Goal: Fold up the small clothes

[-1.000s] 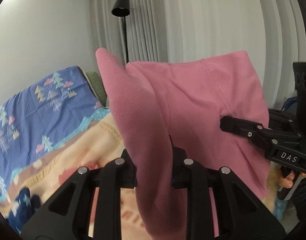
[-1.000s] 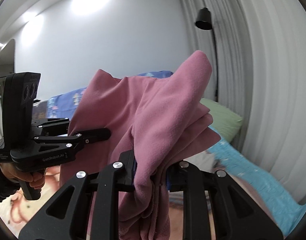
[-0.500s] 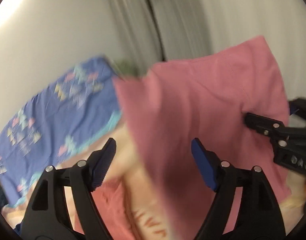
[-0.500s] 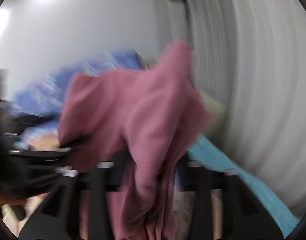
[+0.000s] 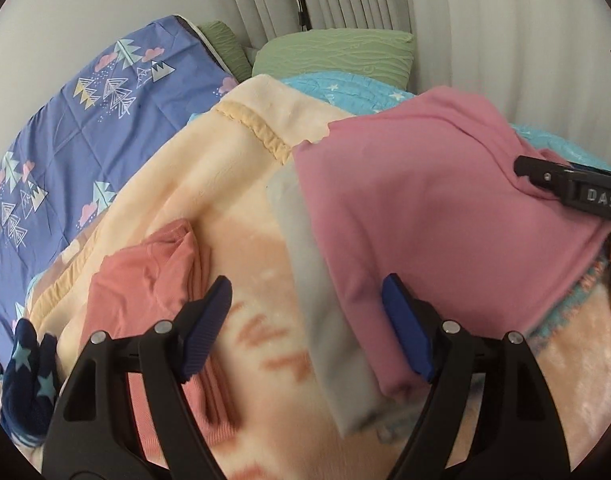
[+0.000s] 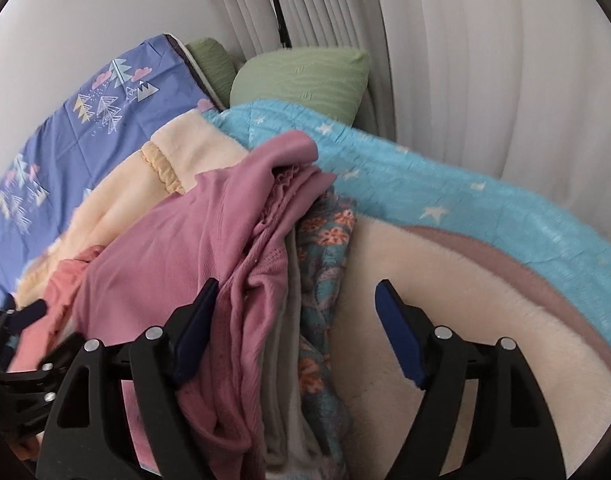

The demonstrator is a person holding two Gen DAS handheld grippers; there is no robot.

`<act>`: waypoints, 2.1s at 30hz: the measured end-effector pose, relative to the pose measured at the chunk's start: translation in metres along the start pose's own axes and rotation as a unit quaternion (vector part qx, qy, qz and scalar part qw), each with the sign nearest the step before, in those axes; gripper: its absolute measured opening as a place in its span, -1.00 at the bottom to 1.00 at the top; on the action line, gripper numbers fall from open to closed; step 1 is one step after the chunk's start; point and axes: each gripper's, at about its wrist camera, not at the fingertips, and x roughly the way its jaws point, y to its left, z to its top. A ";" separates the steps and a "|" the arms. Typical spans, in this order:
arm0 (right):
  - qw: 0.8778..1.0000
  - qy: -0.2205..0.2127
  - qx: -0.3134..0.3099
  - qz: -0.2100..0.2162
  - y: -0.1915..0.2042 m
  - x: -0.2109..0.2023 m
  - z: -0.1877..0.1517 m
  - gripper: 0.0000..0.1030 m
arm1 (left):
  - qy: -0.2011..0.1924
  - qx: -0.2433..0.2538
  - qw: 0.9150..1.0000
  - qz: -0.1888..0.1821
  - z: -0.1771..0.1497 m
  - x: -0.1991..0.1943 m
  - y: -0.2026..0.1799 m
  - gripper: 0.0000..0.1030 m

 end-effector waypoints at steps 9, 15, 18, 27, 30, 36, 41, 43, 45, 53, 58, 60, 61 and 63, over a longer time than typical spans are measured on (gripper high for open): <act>0.997 -0.067 -0.027 -0.015 0.008 -0.102 -0.039 0.53 | -0.062 -0.028 0.996 -0.054 -0.044 -0.106 -0.007 0.84; 0.989 -0.128 -0.066 -0.026 0.021 -0.194 -0.094 0.79 | -0.116 -0.038 0.991 -0.051 -0.073 -0.180 -0.012 0.96; 0.990 -0.131 -0.055 -0.005 0.022 -0.226 -0.117 0.87 | -0.124 -0.060 0.989 -0.055 -0.088 -0.210 -0.008 0.96; 0.986 -0.152 -0.068 -0.022 0.047 -0.301 -0.150 0.95 | -0.163 -0.040 0.986 -0.020 -0.132 -0.296 -0.015 0.96; 0.986 -0.147 -0.078 -0.028 0.058 -0.318 -0.159 0.95 | -0.176 -0.049 0.983 -0.012 -0.145 -0.323 -0.013 0.96; 0.989 -0.126 -0.076 -0.026 0.074 -0.343 -0.172 0.95 | -0.188 -0.046 0.981 0.004 -0.168 -0.362 -0.017 0.96; 0.989 -0.122 -0.073 -0.033 0.079 -0.358 -0.179 0.95 | -0.158 -0.065 0.984 -0.039 -0.180 -0.376 -0.018 0.96; 0.989 -0.125 -0.072 -0.039 0.080 -0.365 -0.182 0.95 | -0.142 -0.078 0.985 -0.058 -0.185 -0.376 -0.016 0.96; 0.988 -0.127 -0.072 -0.047 0.081 -0.368 -0.183 0.95 | -0.126 -0.090 0.985 -0.071 -0.189 -0.374 -0.015 0.96; 0.987 -0.129 -0.075 -0.062 0.089 -0.373 -0.185 0.95 | -0.104 -0.116 0.985 -0.070 -0.202 -0.371 -0.007 0.96; 0.987 -0.128 -0.075 -0.063 0.090 -0.372 -0.184 0.95 | -0.105 -0.115 0.985 -0.070 -0.206 -0.371 -0.003 0.96; 0.987 -0.129 -0.075 -0.061 0.089 -0.372 -0.184 0.95 | -0.104 -0.119 0.985 -0.072 -0.207 -0.370 -0.001 0.96; 0.987 -0.129 -0.075 -0.063 0.090 -0.372 -0.184 0.95 | -0.103 -0.119 0.985 -0.072 -0.206 -0.369 0.000 0.96; 0.987 -0.128 -0.074 -0.067 0.089 -0.372 -0.185 0.95 | -0.100 -0.120 0.985 -0.073 -0.207 -0.367 0.002 0.96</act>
